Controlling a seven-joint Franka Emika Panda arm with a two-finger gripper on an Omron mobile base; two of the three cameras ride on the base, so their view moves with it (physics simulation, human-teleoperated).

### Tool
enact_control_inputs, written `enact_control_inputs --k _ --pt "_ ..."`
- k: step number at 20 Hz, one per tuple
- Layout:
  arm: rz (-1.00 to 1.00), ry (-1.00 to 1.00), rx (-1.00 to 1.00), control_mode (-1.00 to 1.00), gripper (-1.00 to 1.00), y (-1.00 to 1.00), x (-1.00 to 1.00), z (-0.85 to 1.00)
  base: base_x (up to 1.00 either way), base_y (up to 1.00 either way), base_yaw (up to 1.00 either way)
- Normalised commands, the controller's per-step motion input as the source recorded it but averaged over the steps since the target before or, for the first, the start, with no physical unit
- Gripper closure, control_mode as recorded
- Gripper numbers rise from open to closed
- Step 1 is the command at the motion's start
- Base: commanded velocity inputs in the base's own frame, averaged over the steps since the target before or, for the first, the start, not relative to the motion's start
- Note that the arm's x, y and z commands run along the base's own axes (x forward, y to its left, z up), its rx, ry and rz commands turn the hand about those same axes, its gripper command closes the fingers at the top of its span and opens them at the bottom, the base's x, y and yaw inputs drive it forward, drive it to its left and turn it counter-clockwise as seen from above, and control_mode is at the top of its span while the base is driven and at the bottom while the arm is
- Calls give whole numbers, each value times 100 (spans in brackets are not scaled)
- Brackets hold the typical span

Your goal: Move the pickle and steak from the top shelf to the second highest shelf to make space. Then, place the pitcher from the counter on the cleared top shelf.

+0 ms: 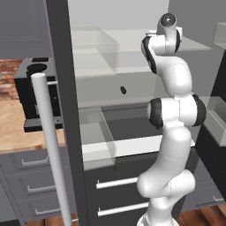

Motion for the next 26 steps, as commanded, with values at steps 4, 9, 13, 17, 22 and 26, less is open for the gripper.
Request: enact_control_inputs --k 4,9,13,17,22,26 --pt "0 -4 0 -100 100 0 1 -12 0 0 0" --pt "0 -5 0 -100 100 25 -40 -15 0 0 0" --pt "2 0 0 -100 100 58 -97 0 0 0 0" --pt "7 0 0 -100 100 55 -100 6 0 0 0" --pt "8 0 -2 -100 100 52 -100 3 0 0 0" --pt "6 1 -1 -100 100 40 -100 0 0 0 0"
